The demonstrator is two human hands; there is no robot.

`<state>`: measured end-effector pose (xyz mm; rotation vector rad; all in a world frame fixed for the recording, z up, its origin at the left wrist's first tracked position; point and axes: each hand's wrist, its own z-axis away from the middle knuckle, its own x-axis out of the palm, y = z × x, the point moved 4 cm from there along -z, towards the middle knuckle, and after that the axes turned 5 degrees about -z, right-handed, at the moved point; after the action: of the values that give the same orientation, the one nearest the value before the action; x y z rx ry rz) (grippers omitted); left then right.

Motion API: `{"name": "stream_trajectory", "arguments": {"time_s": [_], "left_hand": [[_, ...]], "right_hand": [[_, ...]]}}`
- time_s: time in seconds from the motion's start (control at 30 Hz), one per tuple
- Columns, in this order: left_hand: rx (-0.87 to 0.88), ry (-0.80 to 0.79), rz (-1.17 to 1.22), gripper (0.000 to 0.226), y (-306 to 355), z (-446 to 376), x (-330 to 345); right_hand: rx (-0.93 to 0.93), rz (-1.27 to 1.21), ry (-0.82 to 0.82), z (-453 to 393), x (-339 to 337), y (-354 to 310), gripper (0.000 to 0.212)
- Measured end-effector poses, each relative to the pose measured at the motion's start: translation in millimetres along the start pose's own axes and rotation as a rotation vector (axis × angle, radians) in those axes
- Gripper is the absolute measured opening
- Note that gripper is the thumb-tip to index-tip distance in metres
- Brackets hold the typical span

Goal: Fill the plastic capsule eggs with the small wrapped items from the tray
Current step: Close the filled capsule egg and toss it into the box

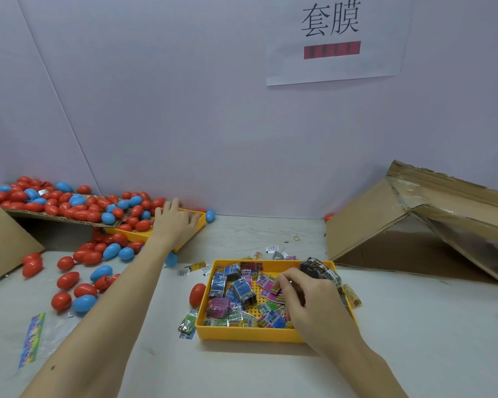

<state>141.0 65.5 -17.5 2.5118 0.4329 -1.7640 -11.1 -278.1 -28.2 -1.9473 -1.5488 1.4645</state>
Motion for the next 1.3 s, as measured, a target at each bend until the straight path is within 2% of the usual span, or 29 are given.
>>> {"name": "stream_trajectory", "arguments": {"time_s": [0.1,0.17,0.4,0.5,0.57,0.67,0.77,0.9,0.97,1.03,1.1,1.2,1.3], "left_hand": [[0.000,-0.222,-0.014,0.056,-2.4,-5.6,11.6],[0.027,-0.269,0.032,0.054,-0.7,-5.0,15.9],[0.027,0.012,0.155,0.043,0.6,-1.6,6.8],[0.022,-0.065,0.355,0.030,3.1,-7.3,11.0],[0.048,-0.092,0.397,0.028,4.7,-10.9,14.6],[0.047,-0.031,0.420,0.026,4.2,-12.3,16.8],[-0.027,0.007,0.487,0.017,1.8,-9.4,15.7],[-0.067,0.090,0.595,0.019,4.9,3.8,-9.6],[-0.077,0.140,0.726,0.020,16.9,20.6,-31.5],[-0.044,0.168,0.840,0.012,38.0,47.4,-52.3],[-0.002,0.150,0.974,0.011,63.6,82.8,-67.9],[0.036,0.121,1.127,0.019,94.9,137.4,-86.9],[0.005,0.062,1.206,0.017,111.7,171.3,-98.1]], "right_hand": [[-0.011,0.025,-0.009,-0.7,1.8,0.4,0.021],[-0.013,0.037,-0.011,-1.6,2.5,1.8,0.021],[-0.003,0.009,-0.008,-1.9,2.7,1.1,0.032],[-0.008,0.015,0.002,-2.9,3.3,2.0,0.035],[-0.010,0.024,0.003,-3.3,4.5,2.5,0.035],[-0.011,0.035,0.006,-3.0,5.2,2.8,0.030],[0.007,0.012,0.015,-3.0,3.9,3.6,0.021],[0.031,-0.006,0.045,-2.2,0.6,3.4,0.020],[0.030,0.007,0.090,-2.7,-1.9,3.6,0.019],[0.013,0.059,0.118,-4.3,-3.8,3.8,0.017],[0.009,0.127,0.040,-5.8,-1.1,5.3,0.017],[0.010,0.276,-0.139,-3.7,7.4,6.0,0.031],[0.016,0.359,-0.183,-2.3,8.2,3.0,0.039]]}}
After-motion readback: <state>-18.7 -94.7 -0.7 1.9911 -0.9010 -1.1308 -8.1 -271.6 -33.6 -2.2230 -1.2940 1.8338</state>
